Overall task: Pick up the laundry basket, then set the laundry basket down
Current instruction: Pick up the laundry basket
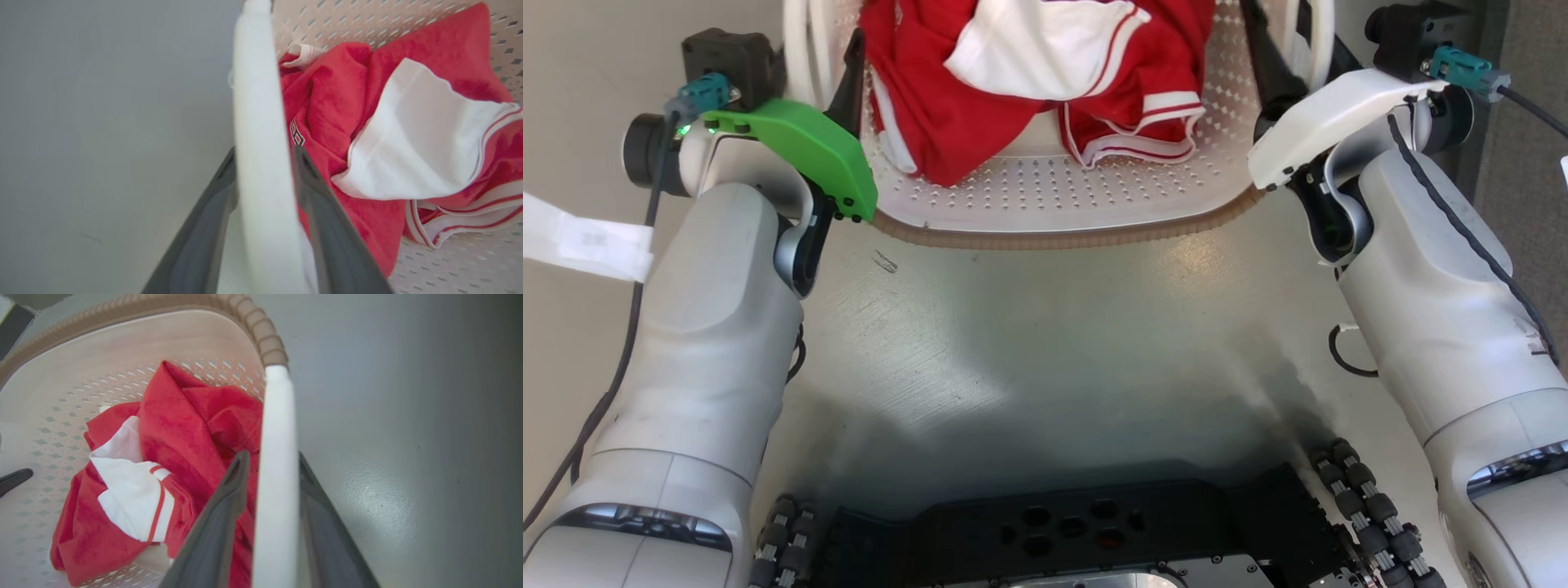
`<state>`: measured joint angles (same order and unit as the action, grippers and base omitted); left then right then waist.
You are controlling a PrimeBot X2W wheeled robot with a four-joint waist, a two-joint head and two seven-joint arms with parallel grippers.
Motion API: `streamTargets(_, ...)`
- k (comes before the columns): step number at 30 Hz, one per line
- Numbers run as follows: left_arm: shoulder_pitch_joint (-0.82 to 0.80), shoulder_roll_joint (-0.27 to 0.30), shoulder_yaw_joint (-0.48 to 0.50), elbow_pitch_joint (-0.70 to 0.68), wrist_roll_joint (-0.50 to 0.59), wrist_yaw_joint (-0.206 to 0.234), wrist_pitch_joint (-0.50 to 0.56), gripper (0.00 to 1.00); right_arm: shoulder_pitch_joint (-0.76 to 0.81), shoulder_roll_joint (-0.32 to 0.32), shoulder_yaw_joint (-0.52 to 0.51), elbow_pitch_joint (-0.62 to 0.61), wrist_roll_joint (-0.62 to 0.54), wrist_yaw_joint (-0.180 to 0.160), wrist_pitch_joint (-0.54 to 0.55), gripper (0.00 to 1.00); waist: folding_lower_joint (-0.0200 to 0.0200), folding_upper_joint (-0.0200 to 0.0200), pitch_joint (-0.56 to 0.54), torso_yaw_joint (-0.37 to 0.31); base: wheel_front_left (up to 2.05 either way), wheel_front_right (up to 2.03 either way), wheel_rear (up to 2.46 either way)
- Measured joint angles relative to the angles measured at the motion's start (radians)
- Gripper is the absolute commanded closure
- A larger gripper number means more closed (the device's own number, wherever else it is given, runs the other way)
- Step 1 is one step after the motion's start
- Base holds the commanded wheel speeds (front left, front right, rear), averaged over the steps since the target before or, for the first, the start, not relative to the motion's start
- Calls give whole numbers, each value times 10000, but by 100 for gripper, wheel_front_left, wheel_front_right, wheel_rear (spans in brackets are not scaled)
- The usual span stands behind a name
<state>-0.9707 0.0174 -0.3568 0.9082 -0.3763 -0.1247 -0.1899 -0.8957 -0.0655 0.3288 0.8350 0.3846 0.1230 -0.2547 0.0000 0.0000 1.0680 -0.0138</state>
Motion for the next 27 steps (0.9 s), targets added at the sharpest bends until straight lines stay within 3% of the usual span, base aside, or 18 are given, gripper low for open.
streamTargets(1, -18, -6, -50, 61, -17, -2, 0, 100, -15, -10, 29, 54, 54, 0, 0, 100, 0, 0, -2, 2, 0, 0, 0)
streamTargets(27, 102, -25, -1302, 963, -1599, 23, -232, 100, 44, 29, 849, 830, 888, -100, 0, 100, 0, 0, -1441, -46, 0, 0, 0)
